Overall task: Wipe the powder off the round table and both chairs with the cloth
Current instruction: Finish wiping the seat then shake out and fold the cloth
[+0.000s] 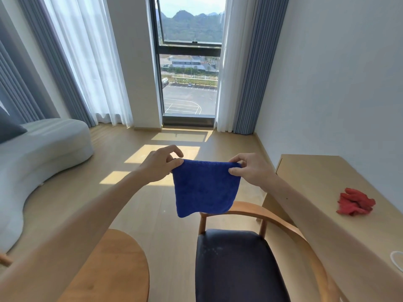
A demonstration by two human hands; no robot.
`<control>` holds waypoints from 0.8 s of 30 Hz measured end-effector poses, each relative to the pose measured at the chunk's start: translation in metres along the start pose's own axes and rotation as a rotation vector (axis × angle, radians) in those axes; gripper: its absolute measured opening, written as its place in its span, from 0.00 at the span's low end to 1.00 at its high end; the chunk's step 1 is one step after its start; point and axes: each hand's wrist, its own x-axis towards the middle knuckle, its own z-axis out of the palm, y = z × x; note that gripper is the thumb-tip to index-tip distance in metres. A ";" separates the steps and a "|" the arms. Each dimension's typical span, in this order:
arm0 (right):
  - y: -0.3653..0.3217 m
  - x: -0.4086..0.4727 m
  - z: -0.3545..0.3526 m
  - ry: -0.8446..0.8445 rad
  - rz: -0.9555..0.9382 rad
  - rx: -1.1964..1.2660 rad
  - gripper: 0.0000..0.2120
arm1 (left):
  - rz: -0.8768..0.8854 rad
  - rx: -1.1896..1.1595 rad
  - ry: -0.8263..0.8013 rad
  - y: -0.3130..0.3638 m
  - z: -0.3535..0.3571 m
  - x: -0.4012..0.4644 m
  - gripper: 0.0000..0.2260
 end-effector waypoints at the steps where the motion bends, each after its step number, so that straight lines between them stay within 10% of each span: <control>1: 0.000 0.000 0.000 -0.001 -0.004 -0.022 0.07 | -0.010 -0.027 -0.021 -0.001 0.001 0.000 0.04; 6: 0.002 -0.001 -0.004 -0.132 0.005 -0.006 0.11 | 0.028 0.010 -0.162 0.000 0.004 -0.006 0.17; 10: 0.009 0.001 0.003 -0.029 -0.084 -0.221 0.07 | 0.071 0.173 -0.062 -0.002 0.008 -0.005 0.05; 24: 0.000 -0.003 0.009 -0.051 0.281 0.550 0.14 | -0.176 -0.475 -0.068 0.007 0.010 -0.007 0.08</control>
